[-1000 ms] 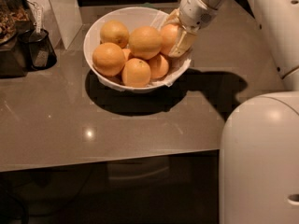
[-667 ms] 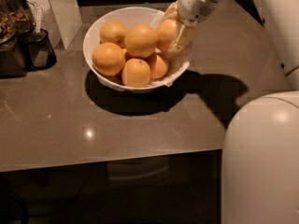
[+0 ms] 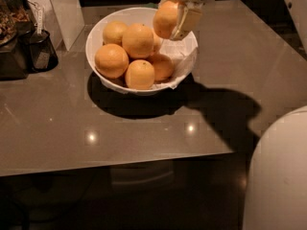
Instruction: Pick orange from white bowl
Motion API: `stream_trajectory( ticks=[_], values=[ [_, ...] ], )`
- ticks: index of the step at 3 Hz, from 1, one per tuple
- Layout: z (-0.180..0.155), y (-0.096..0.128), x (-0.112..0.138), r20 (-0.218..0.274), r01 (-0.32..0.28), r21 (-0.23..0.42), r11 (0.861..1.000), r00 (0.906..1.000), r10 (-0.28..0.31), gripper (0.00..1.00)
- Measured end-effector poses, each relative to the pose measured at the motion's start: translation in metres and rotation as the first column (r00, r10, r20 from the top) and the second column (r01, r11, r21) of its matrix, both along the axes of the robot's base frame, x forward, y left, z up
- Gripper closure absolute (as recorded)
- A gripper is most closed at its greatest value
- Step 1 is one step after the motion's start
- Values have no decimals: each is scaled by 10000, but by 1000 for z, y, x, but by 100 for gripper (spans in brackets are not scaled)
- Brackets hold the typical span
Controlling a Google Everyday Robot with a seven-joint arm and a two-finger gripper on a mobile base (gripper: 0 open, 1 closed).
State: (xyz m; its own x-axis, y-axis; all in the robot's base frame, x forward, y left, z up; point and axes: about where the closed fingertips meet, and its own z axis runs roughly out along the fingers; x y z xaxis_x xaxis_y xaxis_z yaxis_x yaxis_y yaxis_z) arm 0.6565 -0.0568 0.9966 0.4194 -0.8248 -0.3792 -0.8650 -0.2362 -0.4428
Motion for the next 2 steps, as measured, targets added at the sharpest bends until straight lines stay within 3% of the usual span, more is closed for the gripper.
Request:
stream_trajectory(
  ticks=[1,2],
  values=[
    [11,-11,-16,155,258,276,9993,9995,-262,100],
    [26,-28,-48,546,690,857,9939,9958,-738,100]
  ],
)
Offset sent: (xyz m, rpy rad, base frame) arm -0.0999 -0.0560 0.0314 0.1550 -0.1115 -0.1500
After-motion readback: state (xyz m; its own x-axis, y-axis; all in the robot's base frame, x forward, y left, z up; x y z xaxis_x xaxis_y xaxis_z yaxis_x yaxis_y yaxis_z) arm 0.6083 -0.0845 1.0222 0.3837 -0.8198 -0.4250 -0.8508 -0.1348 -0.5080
